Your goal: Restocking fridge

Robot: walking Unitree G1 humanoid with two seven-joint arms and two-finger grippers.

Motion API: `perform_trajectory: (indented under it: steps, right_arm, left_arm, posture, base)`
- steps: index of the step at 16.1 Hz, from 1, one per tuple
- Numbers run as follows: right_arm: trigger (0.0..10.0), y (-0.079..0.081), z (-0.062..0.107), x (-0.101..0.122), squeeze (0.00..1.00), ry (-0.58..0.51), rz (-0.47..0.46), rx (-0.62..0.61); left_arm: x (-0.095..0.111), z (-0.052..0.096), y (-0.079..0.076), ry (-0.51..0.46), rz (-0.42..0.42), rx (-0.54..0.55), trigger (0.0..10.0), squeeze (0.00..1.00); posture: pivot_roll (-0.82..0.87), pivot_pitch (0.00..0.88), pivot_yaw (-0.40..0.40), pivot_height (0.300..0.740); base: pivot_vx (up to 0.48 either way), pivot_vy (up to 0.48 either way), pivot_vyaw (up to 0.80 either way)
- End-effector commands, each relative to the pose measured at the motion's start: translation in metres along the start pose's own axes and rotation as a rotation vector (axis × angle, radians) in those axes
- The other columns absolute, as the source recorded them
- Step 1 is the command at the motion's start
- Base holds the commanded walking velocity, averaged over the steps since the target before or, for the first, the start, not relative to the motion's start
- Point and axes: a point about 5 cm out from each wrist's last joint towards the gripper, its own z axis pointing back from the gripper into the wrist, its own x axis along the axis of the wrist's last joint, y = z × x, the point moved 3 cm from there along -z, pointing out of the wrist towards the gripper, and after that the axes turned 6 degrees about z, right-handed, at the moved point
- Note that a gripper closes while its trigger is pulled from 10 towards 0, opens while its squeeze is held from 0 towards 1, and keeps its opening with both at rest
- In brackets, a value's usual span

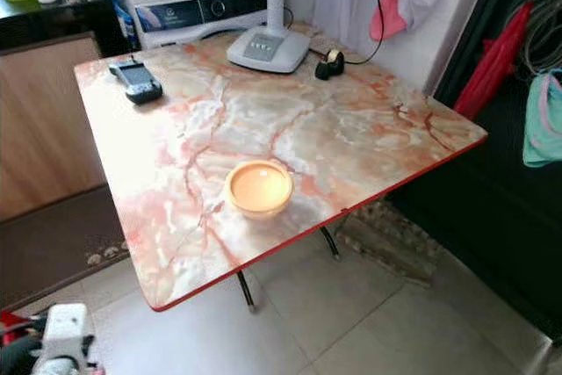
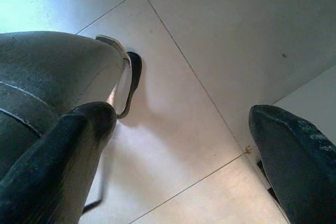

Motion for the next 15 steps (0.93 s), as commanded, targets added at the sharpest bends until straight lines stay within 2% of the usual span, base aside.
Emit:
perform_trajectory:
  steps: [1, 3, 5, 6, 7, 8, 10, 15]
  right_arm:
    - [10.0, 0.002, 0.000, -0.003, 0.00, 0.002, -0.017, -0.004]
    - [10.0, 0.005, 0.000, -0.005, 0.00, 0.010, -0.019, -0.002]
    - [10.0, 0.004, 0.001, -0.007, 0.00, 0.011, -0.037, -0.011]
    - [10.0, 0.003, 0.001, -0.008, 0.00, 0.008, -0.048, -0.015]
    - [10.0, 0.002, 0.001, -0.008, 0.00, 0.008, -0.047, -0.016]
    - [10.0, -0.002, 0.002, -0.006, 0.00, 0.010, -0.030, -0.019]
    - [10.0, -0.006, 0.002, -0.003, 0.00, 0.006, -0.022, -0.026]
    - [10.0, -0.010, 0.002, -0.002, 0.00, -0.002, -0.066, -0.055]
  left_arm:
    - [-0.010, -0.002, -0.009, 0.037, -0.033, -0.031, 10.0, 0.00]
    - [-0.031, 0.000, -0.027, 0.120, -0.075, -0.095, 10.0, 0.00]
    - [-0.049, 0.005, -0.034, 0.191, -0.094, -0.131, 10.0, 0.00]
    - [-0.061, 0.009, -0.042, 0.238, -0.089, -0.167, 10.0, 0.00]
    - [-0.061, 0.010, -0.045, 0.235, -0.084, -0.182, 10.0, 0.00]
    - [-0.060, 0.011, -0.054, 0.219, -0.032, -0.198, 10.0, 0.00]
    - [-0.062, 0.012, -0.058, 0.222, 0.001, -0.199, 10.0, 0.00]
    - [-0.076, 0.017, -0.058, 0.271, -0.029, -0.218, 10.0, 0.00]
  posture:
    - [0.17, 0.000, -0.037, 0.740]
    - [0.17, 0.000, -0.029, 0.740]
    - [0.14, 0.000, -0.020, 0.740]
    - [0.14, 0.000, -0.023, 0.740]
    - [0.15, 0.000, -0.034, 0.740]
    - [0.16, 0.000, -0.057, 0.740]
    - [0.15, 0.000, -0.069, 0.740]
    - [0.11, 0.000, -0.046, 0.740]
  base:
    - [0.000, 0.000, 0.00]
    - [0.000, 0.000, 0.00]
    - [0.000, 0.000, 0.00]
    - [0.000, 0.000, 0.00]
    - [0.000, 0.000, 0.00]
    - [0.000, 0.000, 0.00]
    - [0.000, 0.000, 0.00]
    - [0.000, 0.000, 0.00]
